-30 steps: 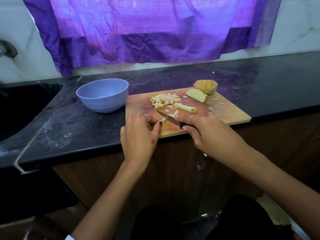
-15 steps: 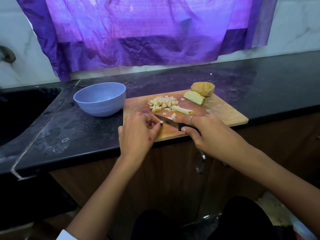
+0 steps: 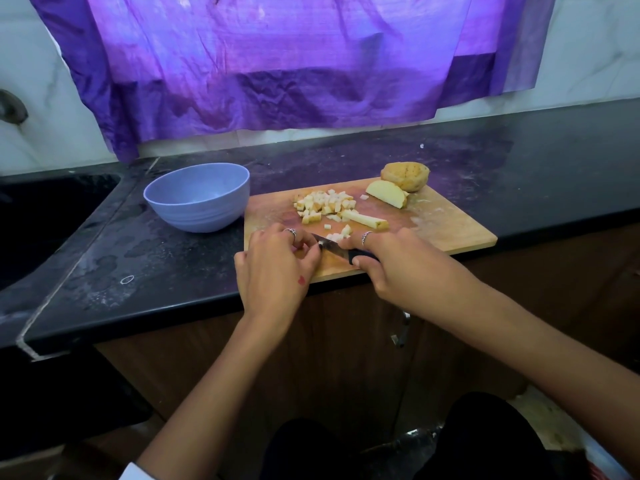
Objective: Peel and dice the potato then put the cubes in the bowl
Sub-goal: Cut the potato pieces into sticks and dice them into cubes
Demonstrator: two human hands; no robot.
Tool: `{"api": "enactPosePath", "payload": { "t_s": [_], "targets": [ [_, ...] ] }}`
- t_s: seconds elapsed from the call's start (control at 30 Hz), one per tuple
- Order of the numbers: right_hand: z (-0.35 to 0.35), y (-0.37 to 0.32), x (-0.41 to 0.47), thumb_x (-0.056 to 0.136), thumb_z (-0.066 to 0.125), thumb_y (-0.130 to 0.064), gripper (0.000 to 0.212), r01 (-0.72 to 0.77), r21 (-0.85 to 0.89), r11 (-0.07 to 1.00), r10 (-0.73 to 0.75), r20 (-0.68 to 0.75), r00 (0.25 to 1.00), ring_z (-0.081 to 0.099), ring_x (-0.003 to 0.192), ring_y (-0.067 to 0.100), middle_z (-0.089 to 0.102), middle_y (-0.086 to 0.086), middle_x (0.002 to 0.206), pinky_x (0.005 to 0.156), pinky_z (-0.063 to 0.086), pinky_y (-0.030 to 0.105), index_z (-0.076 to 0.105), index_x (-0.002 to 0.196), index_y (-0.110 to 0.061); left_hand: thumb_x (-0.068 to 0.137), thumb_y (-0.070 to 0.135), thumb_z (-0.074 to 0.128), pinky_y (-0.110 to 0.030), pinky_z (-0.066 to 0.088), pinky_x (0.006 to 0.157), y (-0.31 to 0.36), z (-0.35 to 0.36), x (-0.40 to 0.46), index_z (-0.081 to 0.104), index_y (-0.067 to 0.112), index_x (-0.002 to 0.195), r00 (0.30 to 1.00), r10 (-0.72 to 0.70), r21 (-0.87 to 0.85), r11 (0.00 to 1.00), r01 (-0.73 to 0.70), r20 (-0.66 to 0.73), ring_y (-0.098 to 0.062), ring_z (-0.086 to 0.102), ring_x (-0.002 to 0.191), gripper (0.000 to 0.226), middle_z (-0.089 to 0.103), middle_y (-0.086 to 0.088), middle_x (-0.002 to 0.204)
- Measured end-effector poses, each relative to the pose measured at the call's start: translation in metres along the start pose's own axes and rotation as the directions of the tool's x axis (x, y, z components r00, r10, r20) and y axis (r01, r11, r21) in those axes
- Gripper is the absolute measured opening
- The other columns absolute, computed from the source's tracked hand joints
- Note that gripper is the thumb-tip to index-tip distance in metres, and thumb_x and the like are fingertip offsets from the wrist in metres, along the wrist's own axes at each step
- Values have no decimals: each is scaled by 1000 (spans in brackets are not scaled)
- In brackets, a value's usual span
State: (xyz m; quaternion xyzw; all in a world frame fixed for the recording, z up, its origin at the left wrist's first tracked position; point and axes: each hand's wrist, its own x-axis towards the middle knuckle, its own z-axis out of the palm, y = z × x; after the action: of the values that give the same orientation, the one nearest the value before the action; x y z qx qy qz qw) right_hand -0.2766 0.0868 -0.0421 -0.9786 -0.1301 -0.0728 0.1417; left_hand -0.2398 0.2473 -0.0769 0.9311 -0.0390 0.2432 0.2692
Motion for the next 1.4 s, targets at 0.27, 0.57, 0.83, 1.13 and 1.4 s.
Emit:
{"api": "enactPosePath", "payload": {
  "t_s": [0.27, 0.57, 0.83, 1.13, 1.4],
  "targets": [
    [-7, -2, -5, 101, 43, -32, 39, 34, -105, 994, -45, -100, 994, 58, 92, 22, 63, 3, 103, 69, 45, 31, 43, 138, -42, 89, 41, 63, -37, 31, 83, -2, -1, 6, 73, 28, 98, 999, 26, 67, 997, -29, 39, -16, 45, 109, 19, 58, 7, 111],
    [-32, 21, -31, 100, 44, -29, 25, -252, 112, 961, 258, -44, 965, 42, 64, 5, 42, -7, 78, 47, 24, 20, 40, 76, -27, 80, 40, 73, -37, 40, 91, 9, 8, 43, 76, 24, 97, 996, 68, 65, 995, -71, 58, -17, 49, 112, 23, 62, 2, 115],
    [-1, 3, 7, 100, 43, -29, 32, -164, 227, 960, 169, -5, 986, 55, 91, 16, 58, 1, 107, 73, 43, 31, 53, 131, -32, 91, 39, 60, -43, 47, 84, -4, 13, 52, 73, 16, 93, 998, 11, -93, 996, -17, -68, -17, 49, 102, 27, 60, 0, 105],
    [-33, 56, 14, 86, 53, -55, 38, 111, 197, 974, -116, 15, 993, 61, 85, 20, 67, 0, 93, 78, 50, 46, 65, 115, -32, 102, 39, 37, -33, 39, 69, -7, 8, 55, 69, 2, 84, 978, -190, -438, 889, 136, -81, -14, 57, 75, 52, 63, -3, 75],
    [-19, 63, 41, 85, 57, -56, 29, 39, 80, 996, -41, 19, 999, 55, 73, 9, 60, -9, 76, 59, 41, 27, 67, 94, -31, 101, 43, 36, -37, 42, 85, -9, 10, 54, 68, 19, 84, 977, -200, -422, 894, 149, -78, -22, 54, 98, 43, 54, 4, 89]
  ]
}}
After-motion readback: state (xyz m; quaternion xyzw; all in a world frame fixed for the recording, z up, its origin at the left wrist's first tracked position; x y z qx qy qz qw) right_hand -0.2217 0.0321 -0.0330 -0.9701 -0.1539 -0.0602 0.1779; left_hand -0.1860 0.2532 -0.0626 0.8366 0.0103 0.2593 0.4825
